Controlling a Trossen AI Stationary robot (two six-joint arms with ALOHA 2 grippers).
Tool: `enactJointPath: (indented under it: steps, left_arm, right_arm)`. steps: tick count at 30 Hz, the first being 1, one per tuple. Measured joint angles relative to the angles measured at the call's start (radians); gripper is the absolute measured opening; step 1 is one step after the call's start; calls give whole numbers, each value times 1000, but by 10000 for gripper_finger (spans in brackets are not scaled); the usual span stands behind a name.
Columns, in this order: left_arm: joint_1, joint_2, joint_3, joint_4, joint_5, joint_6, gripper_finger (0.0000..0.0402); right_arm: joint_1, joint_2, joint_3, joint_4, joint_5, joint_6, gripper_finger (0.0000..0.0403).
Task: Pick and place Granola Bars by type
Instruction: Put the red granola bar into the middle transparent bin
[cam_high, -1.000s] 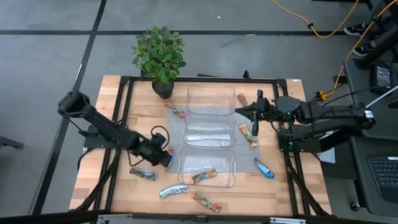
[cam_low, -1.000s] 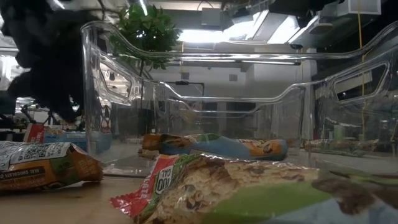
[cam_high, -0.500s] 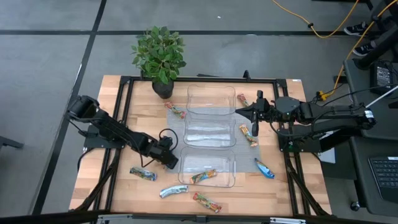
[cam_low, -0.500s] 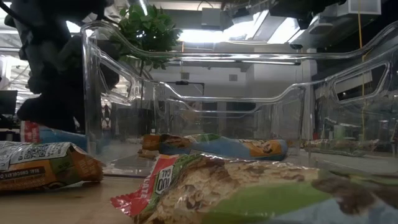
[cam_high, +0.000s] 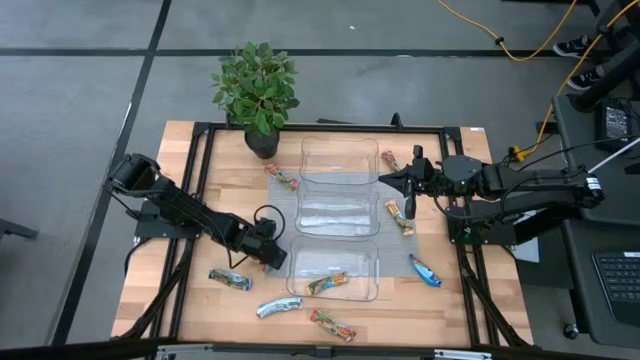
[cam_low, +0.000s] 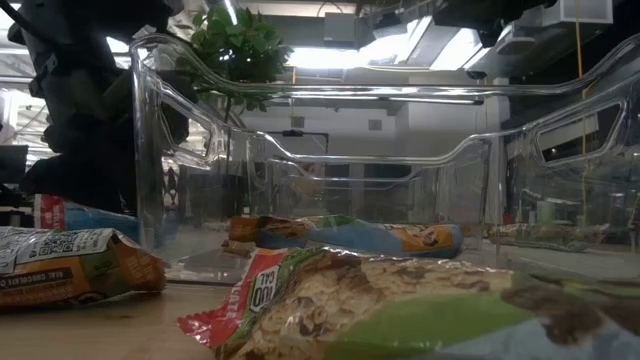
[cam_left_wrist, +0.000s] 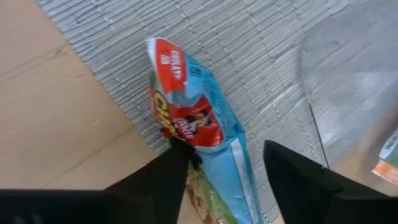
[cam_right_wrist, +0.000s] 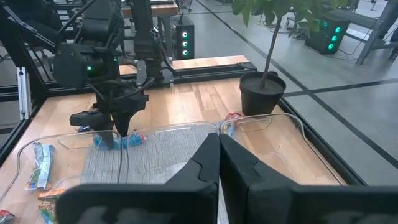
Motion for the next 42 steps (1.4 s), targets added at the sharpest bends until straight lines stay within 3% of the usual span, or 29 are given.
enactJointPath:
  steps: [9, 15, 21, 31, 36, 42]
  left_arm:
    - [0, -4, -4, -9, 4, -12, 91]
    - [-1, -24, -4, -6, 45, -12, 54]
    - [-1, -46, -4, -5, 85, -13, 42]
    - [-1, -174, -4, -3, 64, -4, 40]
    - [-6, -282, -4, 2, 8, 11, 40]
    - [-30, -433, -4, 22, -131, 79, 40]
  right_arm:
    - [0, 0, 0, 0, 0, 0, 8]
    - [0, 0, 0, -1, 0, 0, 8]
    - [0, 0, 0, -7, 0, 0, 8]
    - [0, 0, 0, -8, -1, 0, 8]
    - [0, 0, 0, -8, -2, 0, 8]
    - [0, 0, 0, -8, -2, 0, 8]
